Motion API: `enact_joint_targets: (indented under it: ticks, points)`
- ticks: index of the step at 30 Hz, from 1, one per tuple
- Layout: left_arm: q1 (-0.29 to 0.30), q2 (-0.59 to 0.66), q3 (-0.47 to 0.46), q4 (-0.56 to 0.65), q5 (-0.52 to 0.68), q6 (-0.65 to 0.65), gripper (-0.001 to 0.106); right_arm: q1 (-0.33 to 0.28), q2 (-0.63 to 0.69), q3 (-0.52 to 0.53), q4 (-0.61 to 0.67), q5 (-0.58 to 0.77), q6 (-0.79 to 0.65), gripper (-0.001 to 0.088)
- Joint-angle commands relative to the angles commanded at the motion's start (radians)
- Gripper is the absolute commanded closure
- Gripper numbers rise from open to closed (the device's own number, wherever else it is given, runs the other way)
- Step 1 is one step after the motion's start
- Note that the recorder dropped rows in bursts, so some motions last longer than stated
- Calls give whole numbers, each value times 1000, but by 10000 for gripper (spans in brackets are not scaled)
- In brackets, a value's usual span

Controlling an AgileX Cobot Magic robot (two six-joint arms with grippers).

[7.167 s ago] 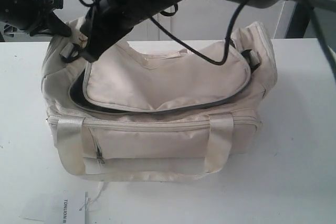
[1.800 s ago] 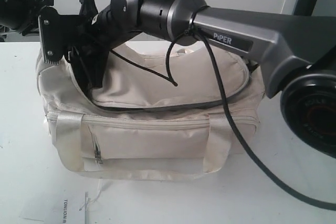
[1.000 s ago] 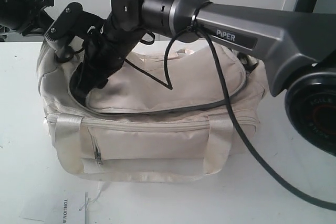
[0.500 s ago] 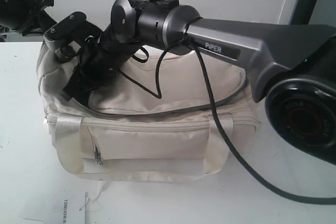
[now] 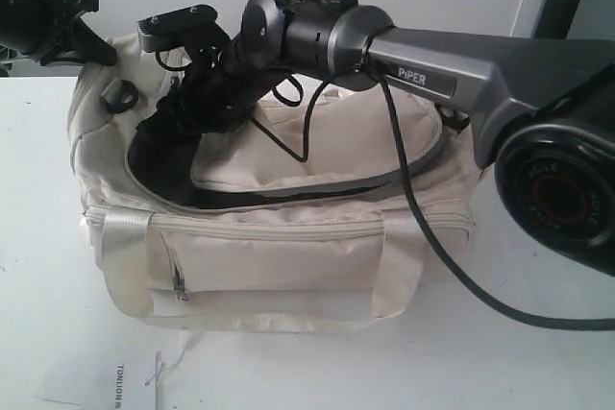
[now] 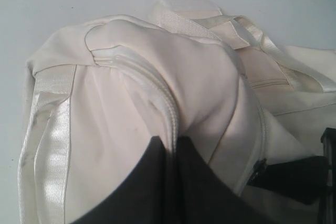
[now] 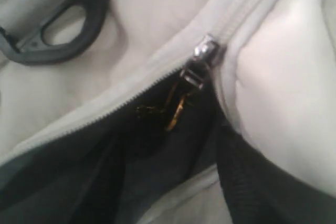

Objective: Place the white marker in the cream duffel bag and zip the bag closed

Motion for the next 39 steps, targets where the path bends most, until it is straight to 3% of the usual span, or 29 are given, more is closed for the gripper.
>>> enact_joint_targets:
  ticks: [9,11,14,17,18,29,39]
  points:
    - [0,0,0,0,0,0,1050,0,17,0,81,-139,59,351]
    - [0,0,0,0,0,0,1050,0,34,0,76,-150,59,391]
    - [0,0,0,0,0,0,1050,0,52,0,78,-185,80,546]
    - [0,0,0,0,2,0,1050,0,54,0,78,-195,86,845]
    - [0,0,0,0,2,0,1050,0,52,0,78,-188,91,866]
    - [0,0,0,0,0,0,1050,0,-13,0,74,66,73,868]
    - [0,0,0,0,1,2,1050,-2,-64,0,79,162,73,868]
